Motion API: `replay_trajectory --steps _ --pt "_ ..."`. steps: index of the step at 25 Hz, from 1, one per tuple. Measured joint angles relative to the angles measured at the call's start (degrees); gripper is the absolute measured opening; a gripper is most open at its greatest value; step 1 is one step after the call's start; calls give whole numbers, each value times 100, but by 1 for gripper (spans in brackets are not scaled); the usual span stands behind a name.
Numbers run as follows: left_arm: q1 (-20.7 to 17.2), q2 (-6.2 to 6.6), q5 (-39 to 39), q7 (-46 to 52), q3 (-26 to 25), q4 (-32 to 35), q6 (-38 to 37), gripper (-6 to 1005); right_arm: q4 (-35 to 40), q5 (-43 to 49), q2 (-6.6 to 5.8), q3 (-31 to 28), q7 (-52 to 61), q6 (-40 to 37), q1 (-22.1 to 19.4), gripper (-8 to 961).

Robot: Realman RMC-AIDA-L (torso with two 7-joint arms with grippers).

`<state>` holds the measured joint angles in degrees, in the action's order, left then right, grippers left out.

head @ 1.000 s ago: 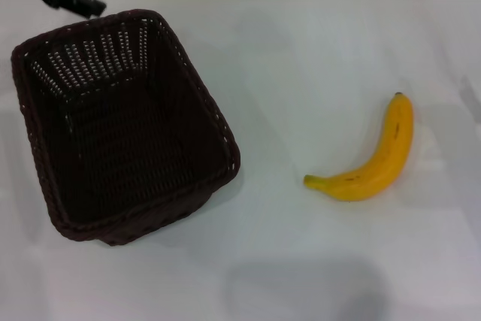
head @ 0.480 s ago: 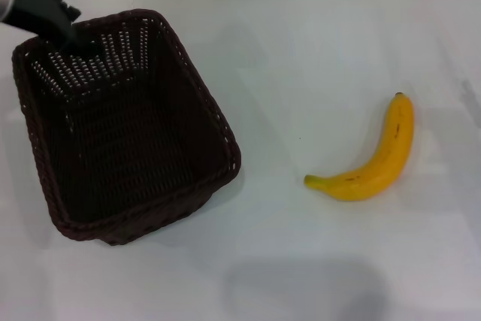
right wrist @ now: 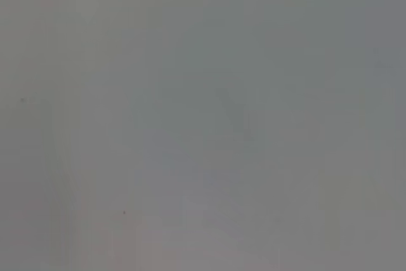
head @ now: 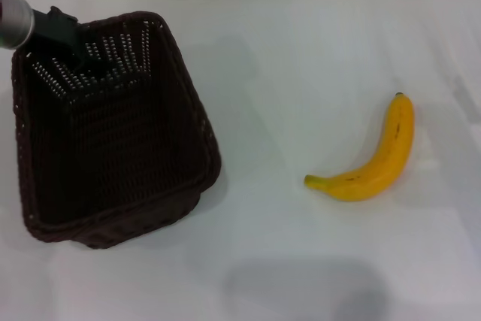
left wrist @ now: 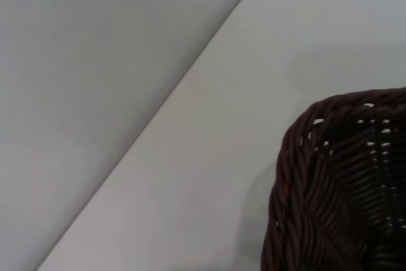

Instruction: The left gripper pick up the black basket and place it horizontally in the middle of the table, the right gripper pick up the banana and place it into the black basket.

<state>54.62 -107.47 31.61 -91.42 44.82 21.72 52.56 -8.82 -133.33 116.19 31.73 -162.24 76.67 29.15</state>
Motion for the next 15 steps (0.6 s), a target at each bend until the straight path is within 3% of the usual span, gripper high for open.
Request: replay_trajectory --steps 7,15 --pt "-45 -86 -72 311 15 42 -110 623 2 0 0 8 9 -1 3 840" --pt "-68 34 -220 1403 21 433 810 593 4 -1 0 9 9 -1 -20 841"
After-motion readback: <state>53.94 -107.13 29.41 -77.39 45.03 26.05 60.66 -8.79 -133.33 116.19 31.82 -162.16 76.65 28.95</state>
